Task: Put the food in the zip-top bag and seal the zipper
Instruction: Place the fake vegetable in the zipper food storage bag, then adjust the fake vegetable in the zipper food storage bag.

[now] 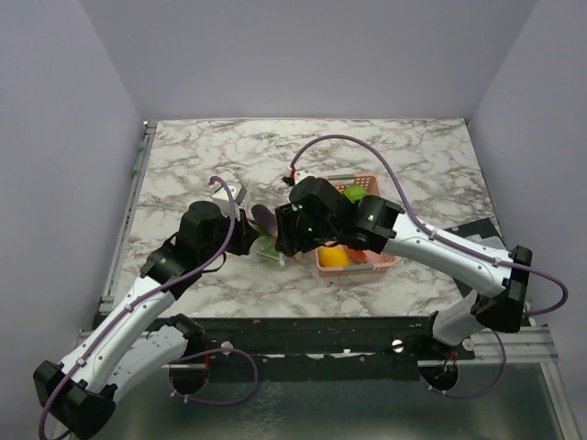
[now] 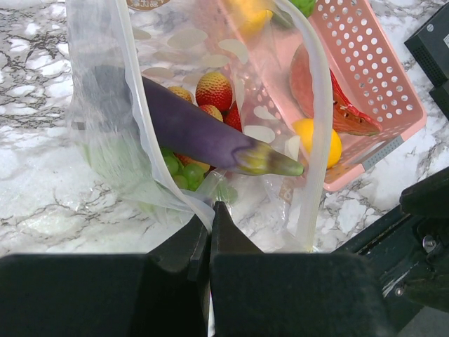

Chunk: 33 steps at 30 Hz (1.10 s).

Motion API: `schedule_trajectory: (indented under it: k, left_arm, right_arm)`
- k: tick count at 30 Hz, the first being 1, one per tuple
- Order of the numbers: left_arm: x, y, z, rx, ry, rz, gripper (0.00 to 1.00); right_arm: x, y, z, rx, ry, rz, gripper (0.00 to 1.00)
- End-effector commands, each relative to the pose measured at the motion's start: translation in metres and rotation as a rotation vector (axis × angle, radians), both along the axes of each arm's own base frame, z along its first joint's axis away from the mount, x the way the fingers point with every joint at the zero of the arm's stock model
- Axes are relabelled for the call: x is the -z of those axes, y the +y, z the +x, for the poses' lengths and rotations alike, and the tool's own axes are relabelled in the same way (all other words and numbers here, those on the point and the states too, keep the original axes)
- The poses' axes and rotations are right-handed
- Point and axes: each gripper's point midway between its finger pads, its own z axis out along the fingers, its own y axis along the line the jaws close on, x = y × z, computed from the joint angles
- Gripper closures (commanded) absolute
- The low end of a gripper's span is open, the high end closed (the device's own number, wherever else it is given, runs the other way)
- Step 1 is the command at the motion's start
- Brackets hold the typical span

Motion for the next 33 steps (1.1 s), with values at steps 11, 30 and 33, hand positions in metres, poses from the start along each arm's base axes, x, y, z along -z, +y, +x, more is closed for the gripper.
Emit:
schedule_trajectory:
  k: [11,30,33]
  left_arm:
    - [-0.002,-0.004,0.001,0.011,-0.014,-0.013,1.0]
    - [-0.003,-0.004,0.001,0.012,-0.016,-0.015,1.0]
    - [-0.003,-0.004,0.001,0.014,-0.017,-0.015,1.0]
  right_arm:
    - [0.007,0.017,0.045,0.033,-0.195,-0.139,0.5]
    - [0.061,0.017,0.069,0.065,-0.232,-0.328,0.46]
    - [0.067,0.013,0.068,0.072,-0.225,-0.353,0.44]
